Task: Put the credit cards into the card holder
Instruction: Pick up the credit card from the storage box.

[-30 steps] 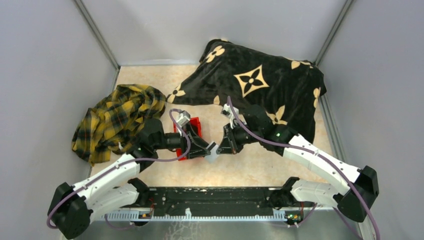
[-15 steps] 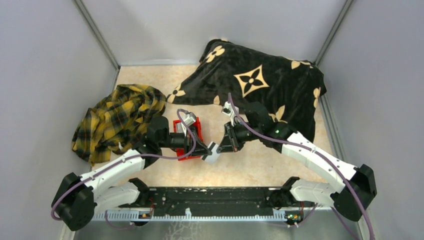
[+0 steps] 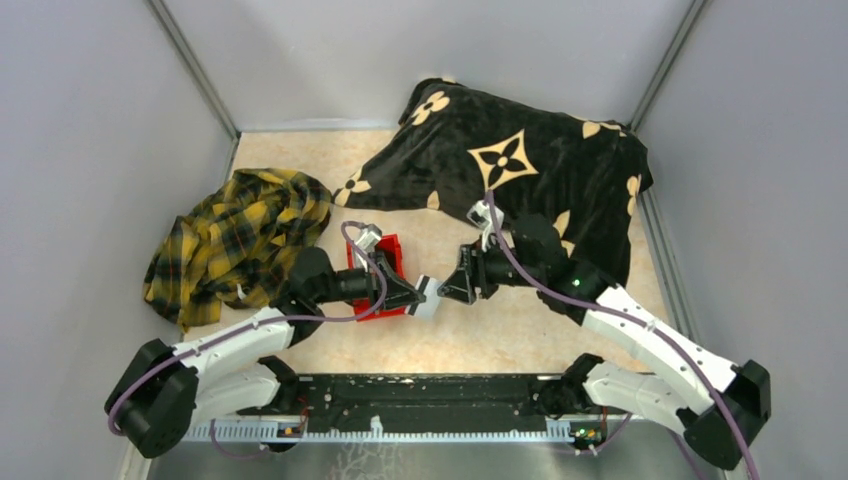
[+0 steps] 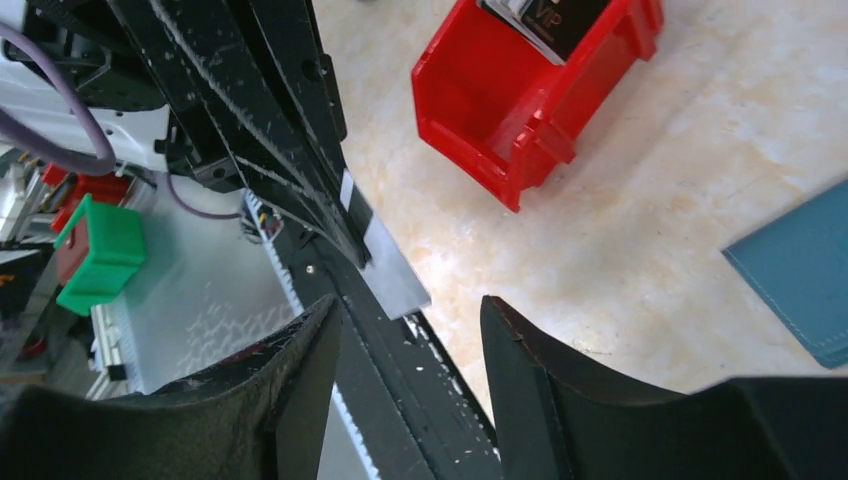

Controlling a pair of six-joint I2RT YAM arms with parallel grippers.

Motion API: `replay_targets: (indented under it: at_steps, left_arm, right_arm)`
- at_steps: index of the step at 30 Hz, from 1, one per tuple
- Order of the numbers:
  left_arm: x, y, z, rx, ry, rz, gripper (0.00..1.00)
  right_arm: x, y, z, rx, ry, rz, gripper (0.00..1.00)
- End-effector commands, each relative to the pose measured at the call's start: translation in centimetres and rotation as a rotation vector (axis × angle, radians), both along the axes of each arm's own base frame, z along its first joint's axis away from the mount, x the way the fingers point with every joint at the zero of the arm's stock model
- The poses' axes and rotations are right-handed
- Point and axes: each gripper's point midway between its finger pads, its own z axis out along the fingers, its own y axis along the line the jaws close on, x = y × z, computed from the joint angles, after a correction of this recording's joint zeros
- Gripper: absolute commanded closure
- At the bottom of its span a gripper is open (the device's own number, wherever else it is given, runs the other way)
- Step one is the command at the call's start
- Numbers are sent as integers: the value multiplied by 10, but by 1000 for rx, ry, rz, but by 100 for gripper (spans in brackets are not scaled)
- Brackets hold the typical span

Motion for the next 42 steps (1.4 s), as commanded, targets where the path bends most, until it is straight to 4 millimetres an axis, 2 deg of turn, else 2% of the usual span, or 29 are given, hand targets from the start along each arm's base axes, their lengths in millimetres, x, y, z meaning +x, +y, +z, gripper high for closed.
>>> replay_targets:
  at_steps: [1, 8, 12, 17, 22, 24, 25, 26, 27, 28, 30, 33, 35, 38, 42]
  left_arm:
    - [14, -1, 27, -186, 36, 137, 100]
    - [23, -12, 29, -265, 144, 204, 100]
    - [27, -19, 29, -279, 172, 225, 100]
    - [28, -25, 27, -296, 210, 225, 100]
    - [30, -26, 26, -329, 252, 233, 100]
    - [32, -27, 27, -341, 264, 229, 100]
    - [32, -29, 26, -342, 274, 225, 100]
    - [33, -30, 25, -343, 288, 224, 100]
    - [35, -32, 24, -343, 297, 225, 100]
    - [37, -34, 23, -338, 308, 227, 97]
    - [44, -37, 17, -326, 338, 252, 68]
    - [61, -41, -2, -248, 381, 340, 38]
    - [77, -42, -16, -166, 377, 420, 33]
    - [95, -42, -34, -45, 361, 516, 32]
    - [113, -47, -50, 79, 334, 586, 33]
  right_arm:
    - [21, -4, 15, 129, -106, -144, 45]
    - [21, 0, 8, 240, -102, -177, 45]
    - [21, 0, 12, 284, -108, -187, 46]
    - [20, 2, 13, 311, -104, -186, 52]
    - [15, 7, 11, 360, -72, -158, 66]
    - [12, 9, 15, 393, -66, -144, 79]
    - [10, 9, 15, 403, -60, -139, 94]
    - [9, 10, 16, 414, -56, -134, 100]
    - [8, 10, 17, 424, -52, -132, 100]
    - [7, 10, 17, 429, -46, -129, 100]
    - [9, 9, 18, 423, -45, -143, 100]
    - [20, -3, 16, 353, -58, -228, 100]
    - [31, -16, 13, 278, -79, -318, 100]
    - [48, -41, 4, 145, -90, -469, 100]
    - [66, -79, -21, -64, -86, -664, 100]
